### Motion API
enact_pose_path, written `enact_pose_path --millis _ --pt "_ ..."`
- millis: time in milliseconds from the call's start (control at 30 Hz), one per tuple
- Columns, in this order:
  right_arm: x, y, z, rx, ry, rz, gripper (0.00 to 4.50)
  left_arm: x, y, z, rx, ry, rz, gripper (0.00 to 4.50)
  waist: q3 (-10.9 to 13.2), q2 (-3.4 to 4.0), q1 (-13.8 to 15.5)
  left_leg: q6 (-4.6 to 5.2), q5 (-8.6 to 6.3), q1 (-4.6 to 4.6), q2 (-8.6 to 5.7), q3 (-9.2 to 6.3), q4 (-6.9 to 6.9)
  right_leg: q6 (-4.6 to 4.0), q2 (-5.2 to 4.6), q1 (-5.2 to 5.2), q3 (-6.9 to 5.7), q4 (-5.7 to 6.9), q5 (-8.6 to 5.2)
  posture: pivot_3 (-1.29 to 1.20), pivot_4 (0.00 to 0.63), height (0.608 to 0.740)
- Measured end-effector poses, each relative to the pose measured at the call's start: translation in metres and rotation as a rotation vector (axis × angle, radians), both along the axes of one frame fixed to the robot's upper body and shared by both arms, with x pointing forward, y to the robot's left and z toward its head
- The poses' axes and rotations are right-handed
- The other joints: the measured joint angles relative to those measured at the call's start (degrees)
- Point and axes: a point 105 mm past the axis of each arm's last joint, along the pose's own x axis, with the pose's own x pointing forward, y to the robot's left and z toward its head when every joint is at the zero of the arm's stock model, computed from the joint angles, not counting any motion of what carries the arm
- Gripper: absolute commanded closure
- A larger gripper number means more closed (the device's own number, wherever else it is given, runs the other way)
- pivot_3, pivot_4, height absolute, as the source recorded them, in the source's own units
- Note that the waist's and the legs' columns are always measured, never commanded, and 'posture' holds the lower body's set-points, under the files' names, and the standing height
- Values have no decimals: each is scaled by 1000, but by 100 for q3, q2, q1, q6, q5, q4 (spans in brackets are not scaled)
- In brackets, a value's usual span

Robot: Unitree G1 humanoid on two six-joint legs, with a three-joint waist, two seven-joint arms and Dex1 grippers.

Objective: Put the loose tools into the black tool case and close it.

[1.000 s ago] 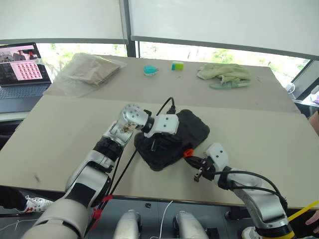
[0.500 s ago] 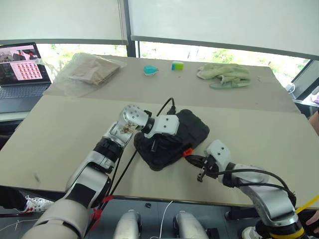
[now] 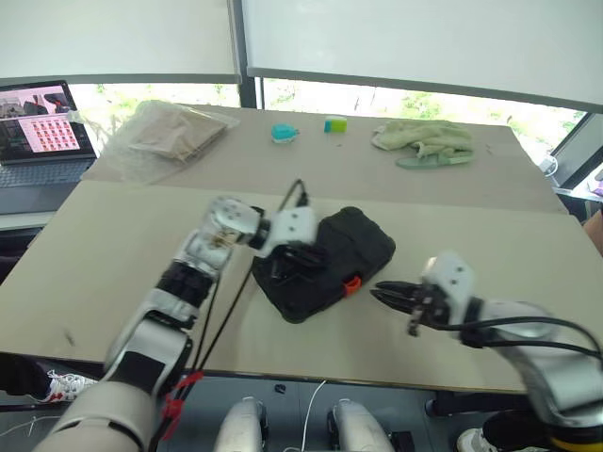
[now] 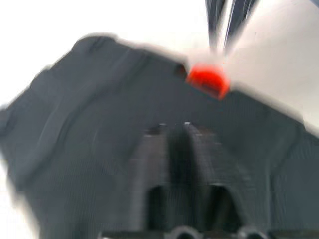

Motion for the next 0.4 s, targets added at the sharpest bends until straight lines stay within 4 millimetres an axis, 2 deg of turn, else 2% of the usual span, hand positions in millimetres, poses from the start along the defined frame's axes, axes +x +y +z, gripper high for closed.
enact_pose_path --millis 100,133,200,233,300,400 --pt "-13 -19 24 32 29 32 1393 -10 42 11 -36 124 112 1023 27 6 -16 0 0 -8 -1 -4 -7 0 -3 -9 -2 0 -3 0 150 740" --pt "-19 -26 34 38 42 46 954 -17 60 18 -52 163 153 520 39 3 -17 0 0 -12 0 -5 -8 -1 -4 -14 -3 1 -3 0 150 740" --pt "-29 -38 50 53 71 70 395 -33 90 34 -79 219 220 0 44 -2 -22 0 0 -35 4 -9 -8 0 -8 -38 -7 0 -3 0 150 740" --pt "-33 -44 57 62 80 74 56 -40 104 44 -93 226 255 0 44 -2 -19 -2 -1 -36 2 -9 -9 1 -13 -38 -8 0 -4 0 150 740" --pt "-40 -51 66 84 112 93 56 -52 119 58 -120 219 305 0 44 -1 26 -2 -2 -35 -3 -11 -8 9 -25 -30 -13 -2 -9 0 150 740" --pt "-47 -51 67 107 149 142 56 -64 120 53 -146 260 326 0 45 -3 200 -2 -2 -36 -3 -5 -1 27 -29 -30 -20 -15 -20 0 150 740"
